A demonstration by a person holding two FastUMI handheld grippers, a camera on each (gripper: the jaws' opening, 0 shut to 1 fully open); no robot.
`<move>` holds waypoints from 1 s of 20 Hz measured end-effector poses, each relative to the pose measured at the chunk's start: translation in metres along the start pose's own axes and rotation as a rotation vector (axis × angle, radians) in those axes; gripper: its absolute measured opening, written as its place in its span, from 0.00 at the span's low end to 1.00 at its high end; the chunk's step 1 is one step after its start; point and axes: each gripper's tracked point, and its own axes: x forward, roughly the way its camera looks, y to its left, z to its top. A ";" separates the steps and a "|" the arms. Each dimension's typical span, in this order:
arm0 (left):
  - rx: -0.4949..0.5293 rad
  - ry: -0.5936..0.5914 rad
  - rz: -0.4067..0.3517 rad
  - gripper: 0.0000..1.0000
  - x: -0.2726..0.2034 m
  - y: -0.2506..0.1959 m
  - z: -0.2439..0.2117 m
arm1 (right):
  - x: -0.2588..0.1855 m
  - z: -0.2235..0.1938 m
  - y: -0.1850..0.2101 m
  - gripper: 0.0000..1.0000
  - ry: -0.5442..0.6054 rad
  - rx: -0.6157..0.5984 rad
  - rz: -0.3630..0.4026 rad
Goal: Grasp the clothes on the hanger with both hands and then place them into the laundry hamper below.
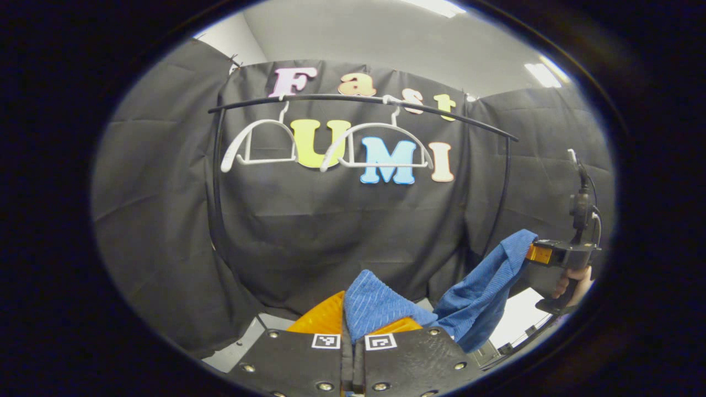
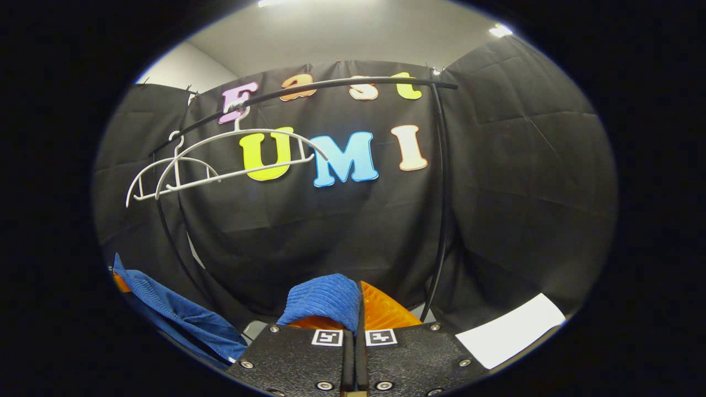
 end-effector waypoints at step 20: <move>-0.021 0.319 -0.061 0.03 0.081 -0.019 -0.211 | 0.010 -0.209 0.012 0.01 0.431 -0.059 -0.083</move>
